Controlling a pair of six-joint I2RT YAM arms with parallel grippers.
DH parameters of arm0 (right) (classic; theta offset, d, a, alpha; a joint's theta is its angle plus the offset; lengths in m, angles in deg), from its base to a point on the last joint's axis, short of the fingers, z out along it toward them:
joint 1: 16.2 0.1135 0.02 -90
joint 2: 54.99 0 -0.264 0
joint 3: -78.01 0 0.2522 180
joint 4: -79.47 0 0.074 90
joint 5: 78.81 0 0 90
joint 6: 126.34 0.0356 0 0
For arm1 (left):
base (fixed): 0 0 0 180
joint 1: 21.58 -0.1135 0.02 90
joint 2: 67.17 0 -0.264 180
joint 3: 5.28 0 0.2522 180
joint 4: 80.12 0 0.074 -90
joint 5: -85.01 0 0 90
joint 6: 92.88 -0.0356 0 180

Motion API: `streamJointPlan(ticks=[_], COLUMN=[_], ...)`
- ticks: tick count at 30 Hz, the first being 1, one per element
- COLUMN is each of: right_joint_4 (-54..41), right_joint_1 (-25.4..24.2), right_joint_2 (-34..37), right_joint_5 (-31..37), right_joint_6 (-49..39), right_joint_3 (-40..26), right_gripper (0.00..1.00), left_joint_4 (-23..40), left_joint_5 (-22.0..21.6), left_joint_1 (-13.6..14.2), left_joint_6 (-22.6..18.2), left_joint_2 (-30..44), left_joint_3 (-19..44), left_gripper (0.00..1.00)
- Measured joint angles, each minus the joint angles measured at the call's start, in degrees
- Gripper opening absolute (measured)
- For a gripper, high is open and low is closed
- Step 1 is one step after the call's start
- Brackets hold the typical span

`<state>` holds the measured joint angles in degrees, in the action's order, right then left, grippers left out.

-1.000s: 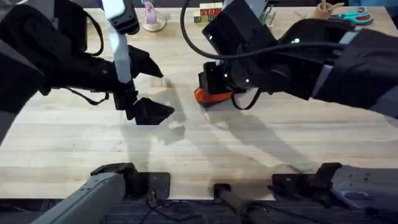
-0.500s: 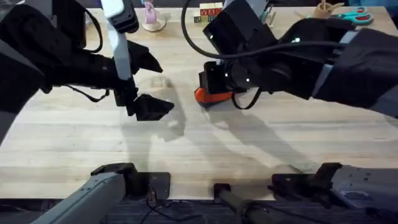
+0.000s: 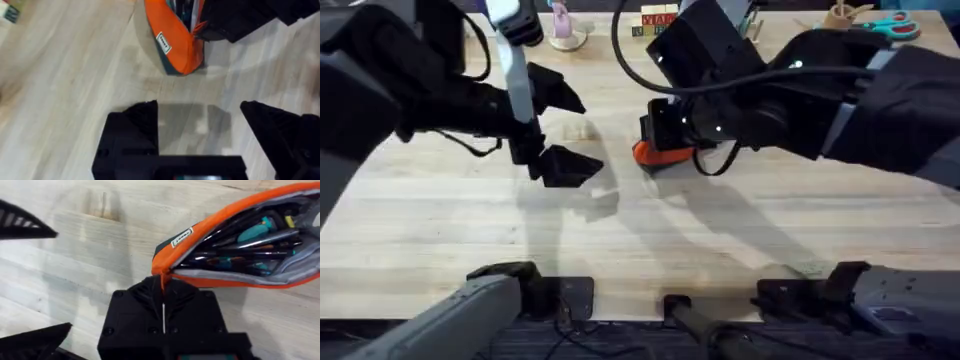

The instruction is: Unzip the bag, pick up the pens from the table one at a time and place them inside, then zip the bag closed.

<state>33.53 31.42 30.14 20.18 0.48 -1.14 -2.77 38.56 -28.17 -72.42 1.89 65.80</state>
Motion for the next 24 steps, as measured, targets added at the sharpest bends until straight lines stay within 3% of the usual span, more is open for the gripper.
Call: streamJointPlan(ticks=[14, 24], right_joint_4=[0.0, 0.6], right_joint_1=[-0.1, -0.1], right_joint_2=[0.0, 0.0], right_joint_5=[0.0, 0.0], right_joint_6=[0.0, 0.0], right_joint_3=[0.0, 0.0], right_gripper=[0.03, 0.03], left_joint_4=[-2.3, -8.6], left_joint_5=[7.2, 9.0], left_joint_1=[0.4, 6.3], left_joint_6=[-1.5, -3.6], left_joint_2=[12.9, 18.7], left_joint_3=[-0.1, -0.1], left_gripper=[0.995, 0.995])
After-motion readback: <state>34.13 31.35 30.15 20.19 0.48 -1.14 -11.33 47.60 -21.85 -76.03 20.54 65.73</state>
